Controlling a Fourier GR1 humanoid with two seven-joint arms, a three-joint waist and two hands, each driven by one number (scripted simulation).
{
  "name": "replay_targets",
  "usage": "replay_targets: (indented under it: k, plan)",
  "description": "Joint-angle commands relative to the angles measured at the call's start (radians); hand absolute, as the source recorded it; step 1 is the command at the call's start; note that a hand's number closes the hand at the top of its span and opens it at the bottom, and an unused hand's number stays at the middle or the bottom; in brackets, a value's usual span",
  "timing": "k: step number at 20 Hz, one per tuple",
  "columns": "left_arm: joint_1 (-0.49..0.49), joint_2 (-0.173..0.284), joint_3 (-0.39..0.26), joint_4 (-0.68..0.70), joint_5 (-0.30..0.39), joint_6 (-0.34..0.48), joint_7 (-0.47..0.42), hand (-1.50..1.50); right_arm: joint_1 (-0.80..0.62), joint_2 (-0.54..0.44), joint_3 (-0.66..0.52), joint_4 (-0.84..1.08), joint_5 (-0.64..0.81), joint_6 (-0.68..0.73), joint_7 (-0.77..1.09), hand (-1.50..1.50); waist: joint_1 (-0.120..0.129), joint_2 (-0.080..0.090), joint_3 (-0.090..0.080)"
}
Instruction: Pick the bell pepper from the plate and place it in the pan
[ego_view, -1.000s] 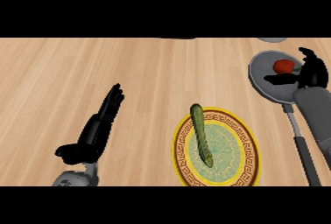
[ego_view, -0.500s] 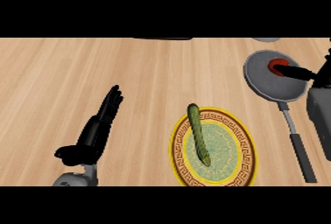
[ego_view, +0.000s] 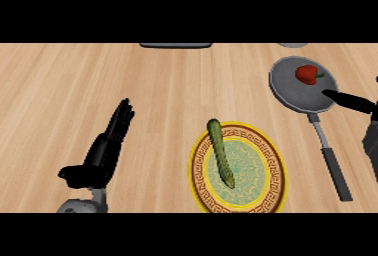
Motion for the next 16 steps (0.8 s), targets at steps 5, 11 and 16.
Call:
replay_targets:
  k: [5, 11, 16]
  plan:
    - [0.013, -0.001, 0.014, -0.01, -0.006, 0.002, -0.005, 0.0, 0.173, 0.05, 0.051, -0.118, -0.089, 0.195, -0.102, -1.5, -0.015, -0.008, -0.002]
    - [0.005, -0.038, -0.042, -0.025, -0.027, 0.056, 0.025, 0.0, 0.276, 0.146, 0.148, -0.317, -0.109, 0.106, -0.055, -1.5, -0.015, -0.008, -0.002]
    - [0.093, 0.008, 0.01, -0.019, -0.004, -0.024, -0.049, 0.0, 0.458, 0.167, 0.197, -0.5, -0.14, 0.161, -0.028, -1.5, -0.017, -0.009, -0.003]
